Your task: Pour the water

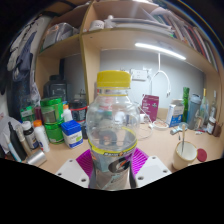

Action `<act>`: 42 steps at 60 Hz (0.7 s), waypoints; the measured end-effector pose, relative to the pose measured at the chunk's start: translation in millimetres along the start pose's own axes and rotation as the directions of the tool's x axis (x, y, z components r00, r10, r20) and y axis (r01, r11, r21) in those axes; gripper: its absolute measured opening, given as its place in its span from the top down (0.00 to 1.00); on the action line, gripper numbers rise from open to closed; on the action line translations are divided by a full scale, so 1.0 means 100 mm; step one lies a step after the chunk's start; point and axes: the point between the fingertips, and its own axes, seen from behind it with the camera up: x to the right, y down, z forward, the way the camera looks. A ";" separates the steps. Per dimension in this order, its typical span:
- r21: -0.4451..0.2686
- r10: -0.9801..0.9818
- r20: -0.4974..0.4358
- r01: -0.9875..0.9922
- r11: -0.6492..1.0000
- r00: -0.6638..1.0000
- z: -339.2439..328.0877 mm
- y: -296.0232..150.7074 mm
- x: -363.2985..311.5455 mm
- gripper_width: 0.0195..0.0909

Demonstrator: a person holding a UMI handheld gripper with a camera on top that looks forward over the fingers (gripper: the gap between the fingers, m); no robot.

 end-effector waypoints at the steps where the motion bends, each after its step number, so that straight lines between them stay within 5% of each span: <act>1: -0.006 0.001 0.004 -0.001 1.000 1.000 0.01 0.01 -0.02 0.63; 7: -0.070 0.057 0.086 -0.051 0.996 0.995 -0.04 -0.10 -0.11 0.62; 18: -0.012 0.469 0.147 -0.472 0.881 0.871 -0.26 -1.07 0.33 0.62; 28: -0.211 0.941 0.185 -0.924 0.318 0.282 -0.26 -1.28 0.66 0.62; 42: -0.357 0.901 0.144 -0.870 -0.338 -0.409 -0.29 -1.32 1.01 0.63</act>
